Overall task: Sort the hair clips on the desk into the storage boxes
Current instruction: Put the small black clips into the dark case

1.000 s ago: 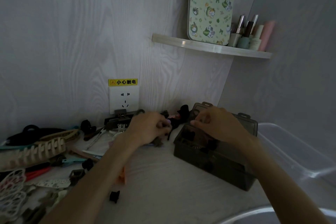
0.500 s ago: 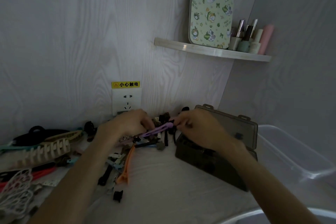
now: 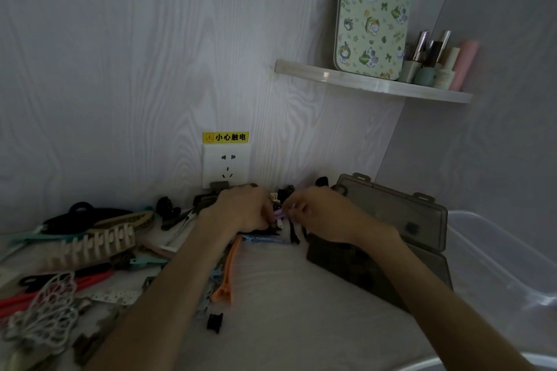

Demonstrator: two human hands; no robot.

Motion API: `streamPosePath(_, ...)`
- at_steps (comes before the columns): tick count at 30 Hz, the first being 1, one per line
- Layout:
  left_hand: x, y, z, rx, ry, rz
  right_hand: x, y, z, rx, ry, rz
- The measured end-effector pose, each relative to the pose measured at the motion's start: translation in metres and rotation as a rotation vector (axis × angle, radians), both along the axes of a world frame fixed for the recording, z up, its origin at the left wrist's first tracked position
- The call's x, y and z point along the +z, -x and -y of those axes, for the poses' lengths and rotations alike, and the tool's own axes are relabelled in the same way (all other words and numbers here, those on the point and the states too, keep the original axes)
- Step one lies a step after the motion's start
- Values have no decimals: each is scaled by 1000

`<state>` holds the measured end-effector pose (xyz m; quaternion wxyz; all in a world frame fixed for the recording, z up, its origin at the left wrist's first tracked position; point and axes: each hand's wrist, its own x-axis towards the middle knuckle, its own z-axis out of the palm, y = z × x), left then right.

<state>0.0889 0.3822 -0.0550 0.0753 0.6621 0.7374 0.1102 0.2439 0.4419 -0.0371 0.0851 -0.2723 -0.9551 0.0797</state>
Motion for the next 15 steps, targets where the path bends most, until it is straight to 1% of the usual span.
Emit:
streamPosePath(2, -5, -2, -3, 16, -17, -48, 18, -16, -4, -51, 37, -90)
streamPosePath(5, -6, 2, -3, 59, -56, -21, 37, -43, -10, -126, 116, -198)
streamPosePath(7, -3, 4, 0, 84, -68, -15, 43, -58, -14, -169, 126, -193)
streamPosePath(8, 1, 4, 1, 95, -106, -9, 44, -64, -16, -187, 112, -162)
streamPosePath(10, 14, -3, 4, 115, -272, 96, 44, -71, -17, -227, 80, -116)
streamPosePath(12, 26, -19, 5, 59, -443, 248, 42, -75, -18, -270, 59, -145)
streamPosePath(13, 29, -29, 4, 4, -465, 303, 41, -77, -19, -288, 50, -160)
streamPosePath(15, 29, -47, 5, -106, -389, 376, 39, -81, -15, -303, 48, -143)
